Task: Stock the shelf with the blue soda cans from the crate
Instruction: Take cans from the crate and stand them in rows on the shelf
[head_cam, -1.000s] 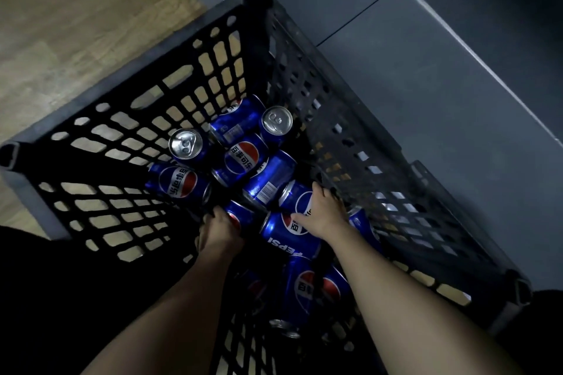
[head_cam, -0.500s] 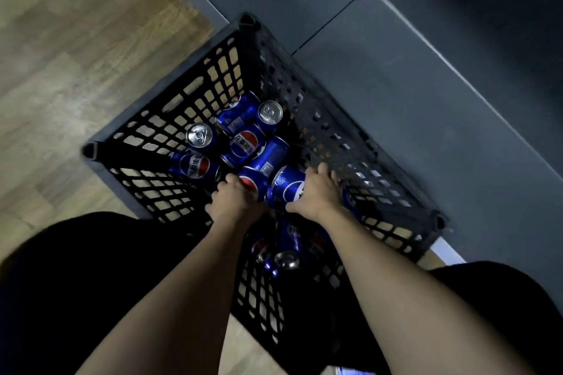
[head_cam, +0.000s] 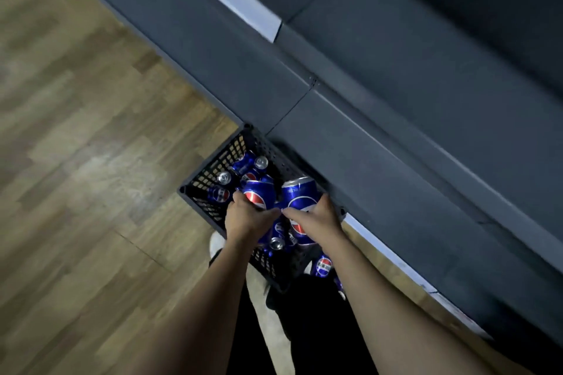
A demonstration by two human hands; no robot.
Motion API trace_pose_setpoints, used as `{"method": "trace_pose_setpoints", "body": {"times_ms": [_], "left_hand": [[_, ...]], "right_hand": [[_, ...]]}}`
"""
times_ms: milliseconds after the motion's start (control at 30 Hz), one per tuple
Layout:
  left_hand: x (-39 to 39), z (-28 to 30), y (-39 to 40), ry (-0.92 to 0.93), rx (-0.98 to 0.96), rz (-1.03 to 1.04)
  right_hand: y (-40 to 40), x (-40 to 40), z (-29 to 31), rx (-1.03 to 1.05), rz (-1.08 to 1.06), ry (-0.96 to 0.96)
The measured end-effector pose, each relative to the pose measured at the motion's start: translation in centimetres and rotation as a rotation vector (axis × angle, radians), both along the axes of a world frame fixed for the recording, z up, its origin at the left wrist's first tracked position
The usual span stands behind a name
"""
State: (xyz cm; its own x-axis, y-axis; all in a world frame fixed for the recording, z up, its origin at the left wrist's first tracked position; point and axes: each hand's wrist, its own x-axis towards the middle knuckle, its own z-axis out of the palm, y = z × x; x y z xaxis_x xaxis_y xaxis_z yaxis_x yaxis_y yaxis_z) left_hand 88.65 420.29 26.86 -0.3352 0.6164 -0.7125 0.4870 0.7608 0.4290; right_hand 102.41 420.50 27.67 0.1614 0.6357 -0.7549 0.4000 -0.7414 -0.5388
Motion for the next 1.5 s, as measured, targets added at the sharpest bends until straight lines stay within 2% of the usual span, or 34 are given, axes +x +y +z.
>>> {"method": "trace_pose_setpoints", "body": {"times_ms": [167,567,1033,1200,1500], "left_hand": [[-0.1,8.1,-0.3,-0.077,0.188,0.060],[-0.6,21.1,3.3,-0.242,0.599,-0.108],[3.6,30.3,6.6,-0.572,0.809,-0.295],[6.4,33.4,7.2,-0.655,0.858,-0.365],[12.6,38.5,8.6,-0.759,0.953,-0.346]], "right_hand": [[-0.5,-0.7,8.4,0.146,-0.185,0.050],[0.7,-2.0,20.9,0.583,-0.445,0.199],[1.7,1.2,29.6,0.923,-0.699,0.225],[1.8,3.9,31.8,1.013,-0.728,0.204],[2.8,9.9,37.6,1.181,-0.655,0.105]]}}
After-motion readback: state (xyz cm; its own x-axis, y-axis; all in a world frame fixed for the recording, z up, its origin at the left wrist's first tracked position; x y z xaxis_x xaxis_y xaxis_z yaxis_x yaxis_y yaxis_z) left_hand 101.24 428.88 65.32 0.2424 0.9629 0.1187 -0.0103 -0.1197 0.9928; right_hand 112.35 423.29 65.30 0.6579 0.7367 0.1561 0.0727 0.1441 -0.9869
